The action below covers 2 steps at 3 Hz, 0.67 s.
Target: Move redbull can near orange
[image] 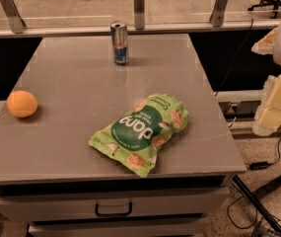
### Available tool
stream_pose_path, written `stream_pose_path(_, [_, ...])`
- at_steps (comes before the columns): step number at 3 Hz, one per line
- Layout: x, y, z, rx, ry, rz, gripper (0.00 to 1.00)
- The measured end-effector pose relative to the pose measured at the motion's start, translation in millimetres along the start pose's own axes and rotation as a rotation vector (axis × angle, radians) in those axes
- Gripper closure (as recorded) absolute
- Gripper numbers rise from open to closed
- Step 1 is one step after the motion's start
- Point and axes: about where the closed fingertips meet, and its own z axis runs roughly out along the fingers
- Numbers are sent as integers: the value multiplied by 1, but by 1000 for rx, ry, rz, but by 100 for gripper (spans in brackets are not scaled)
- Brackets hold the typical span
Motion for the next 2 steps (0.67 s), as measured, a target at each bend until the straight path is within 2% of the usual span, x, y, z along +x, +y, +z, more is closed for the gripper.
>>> stream_pose_path(1, [0,0,0,0,0,0,0])
stream_pose_path(2, [-6,-11,6,-3,6,6,0])
